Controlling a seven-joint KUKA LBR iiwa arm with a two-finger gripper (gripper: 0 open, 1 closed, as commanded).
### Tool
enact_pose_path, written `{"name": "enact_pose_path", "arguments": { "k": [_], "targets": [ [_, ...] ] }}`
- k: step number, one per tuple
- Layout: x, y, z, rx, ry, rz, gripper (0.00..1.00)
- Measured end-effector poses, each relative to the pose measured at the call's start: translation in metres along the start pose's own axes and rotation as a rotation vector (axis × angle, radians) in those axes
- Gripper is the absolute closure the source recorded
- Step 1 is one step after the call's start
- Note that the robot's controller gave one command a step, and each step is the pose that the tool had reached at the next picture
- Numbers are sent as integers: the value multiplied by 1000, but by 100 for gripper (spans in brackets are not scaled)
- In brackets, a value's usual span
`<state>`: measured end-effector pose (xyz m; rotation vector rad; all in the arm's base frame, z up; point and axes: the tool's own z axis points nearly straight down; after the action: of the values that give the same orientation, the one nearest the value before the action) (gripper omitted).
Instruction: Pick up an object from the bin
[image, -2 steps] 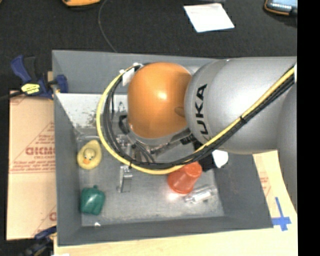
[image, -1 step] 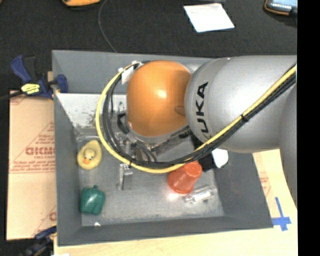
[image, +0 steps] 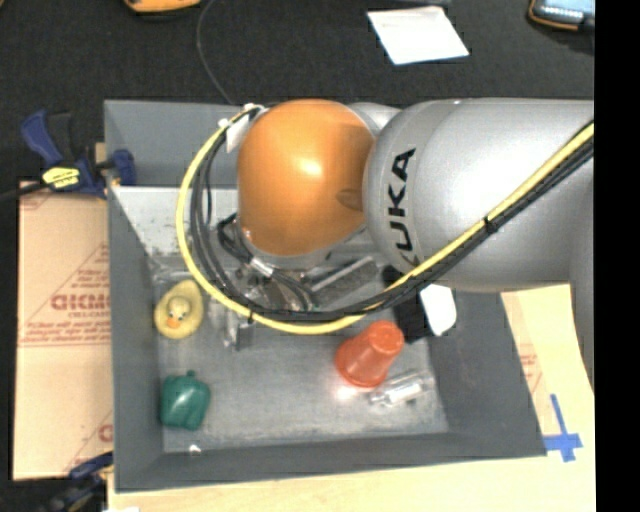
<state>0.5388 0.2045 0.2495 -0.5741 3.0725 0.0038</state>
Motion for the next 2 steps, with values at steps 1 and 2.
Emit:
{"name": "enact_pose_path", "arguments": {
  "k": [1, 2],
  "targets": [
    [0, 0, 1, 0, 2, 3, 100],
    [-52, -31, 51, 0, -8, 25, 100]
  ]
}}
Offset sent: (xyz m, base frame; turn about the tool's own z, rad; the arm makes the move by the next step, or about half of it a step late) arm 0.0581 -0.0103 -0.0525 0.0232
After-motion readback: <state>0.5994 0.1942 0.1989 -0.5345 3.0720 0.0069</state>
